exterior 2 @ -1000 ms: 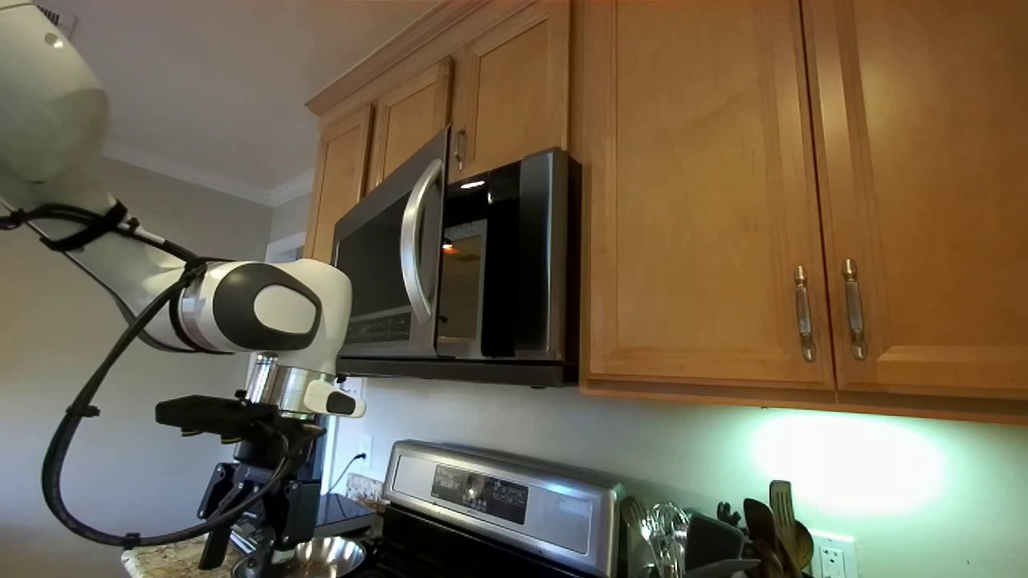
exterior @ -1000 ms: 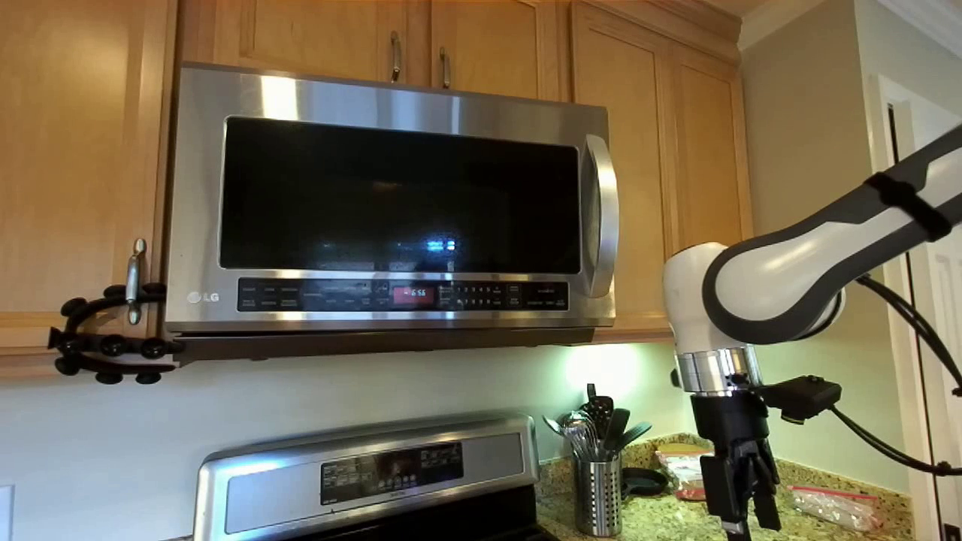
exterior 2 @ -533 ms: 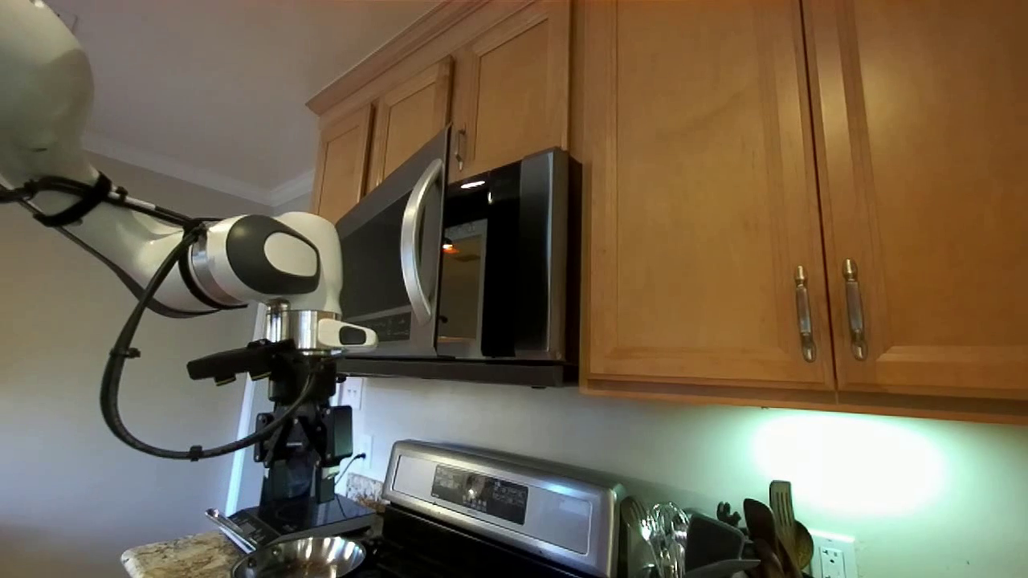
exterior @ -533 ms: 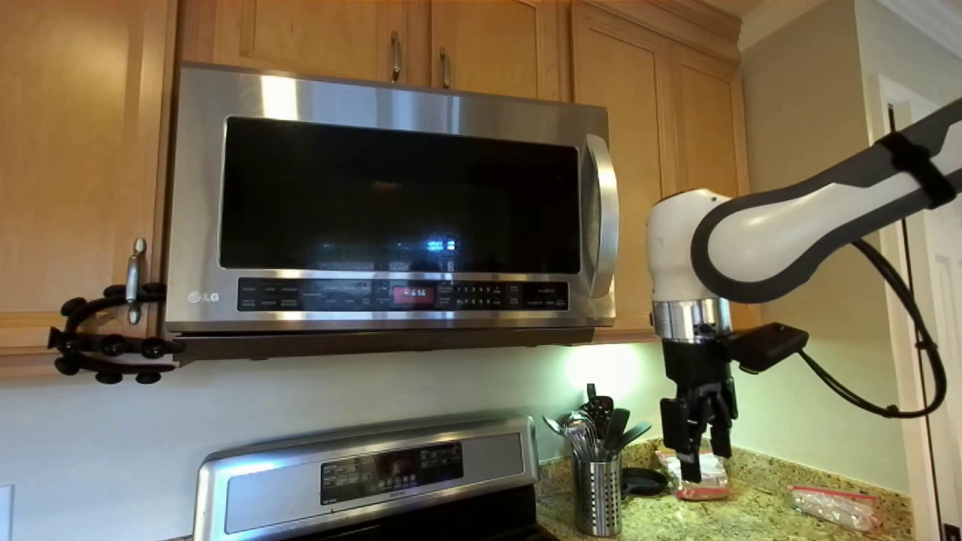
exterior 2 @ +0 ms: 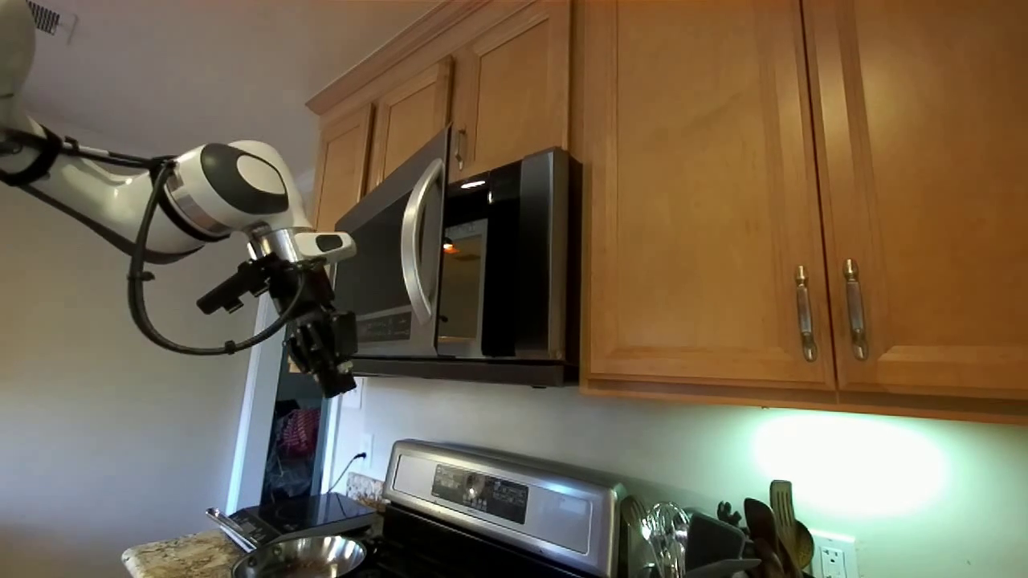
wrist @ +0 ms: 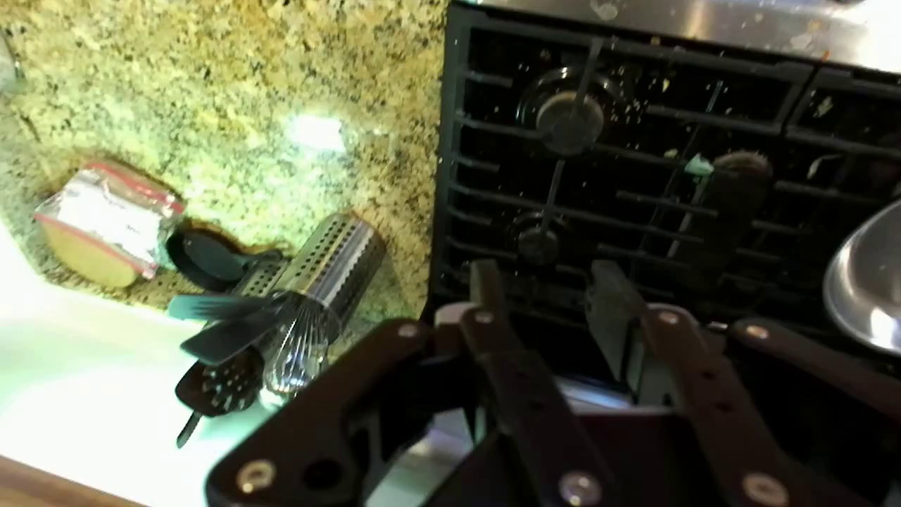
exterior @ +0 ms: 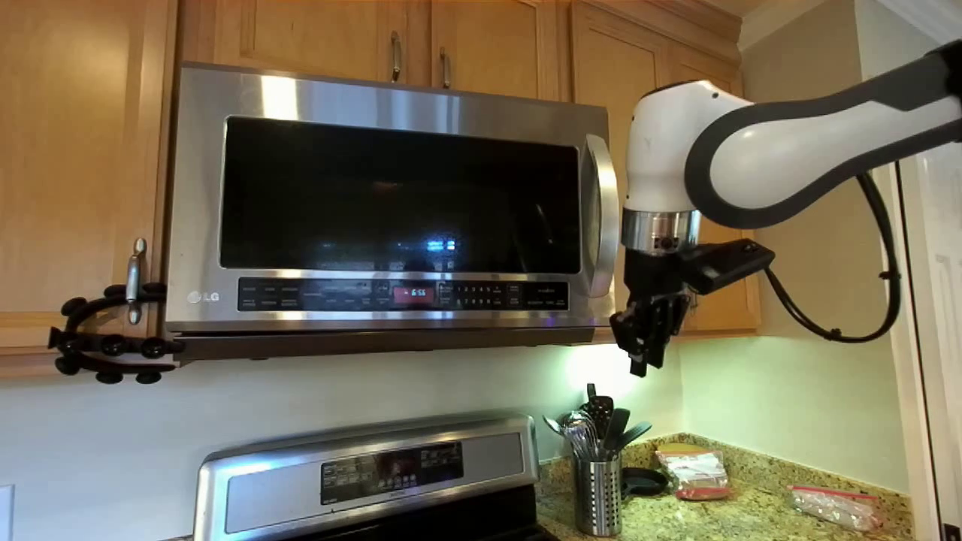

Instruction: Close the microwave door

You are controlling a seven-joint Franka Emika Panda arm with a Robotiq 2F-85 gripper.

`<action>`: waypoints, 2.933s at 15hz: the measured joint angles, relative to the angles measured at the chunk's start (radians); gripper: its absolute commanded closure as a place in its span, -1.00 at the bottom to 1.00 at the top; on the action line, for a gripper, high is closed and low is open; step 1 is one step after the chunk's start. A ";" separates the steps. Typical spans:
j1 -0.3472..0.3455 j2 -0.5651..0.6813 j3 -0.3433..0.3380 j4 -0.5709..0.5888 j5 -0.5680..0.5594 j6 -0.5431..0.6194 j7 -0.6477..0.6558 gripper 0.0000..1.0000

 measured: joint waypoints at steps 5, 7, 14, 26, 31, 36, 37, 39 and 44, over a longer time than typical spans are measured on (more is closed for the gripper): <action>-0.048 -0.021 0.014 0.035 -0.130 0.104 0.062 1.00; -0.067 -0.021 0.017 0.034 -0.159 0.186 0.099 0.95; -0.135 -0.021 0.046 0.034 -0.207 0.371 0.138 0.97; -0.273 0.096 0.040 0.017 -0.275 0.706 0.068 0.95; -0.340 0.244 0.030 0.058 -0.320 0.805 0.004 0.95; -0.356 0.377 0.043 0.189 -0.388 0.805 -0.019 0.95; -0.356 0.393 0.046 0.206 -0.404 0.801 -0.025 0.95; -0.356 0.414 0.049 0.231 -0.436 0.790 -0.033 0.95; -0.356 0.447 0.059 0.272 -0.488 0.765 -0.055 0.95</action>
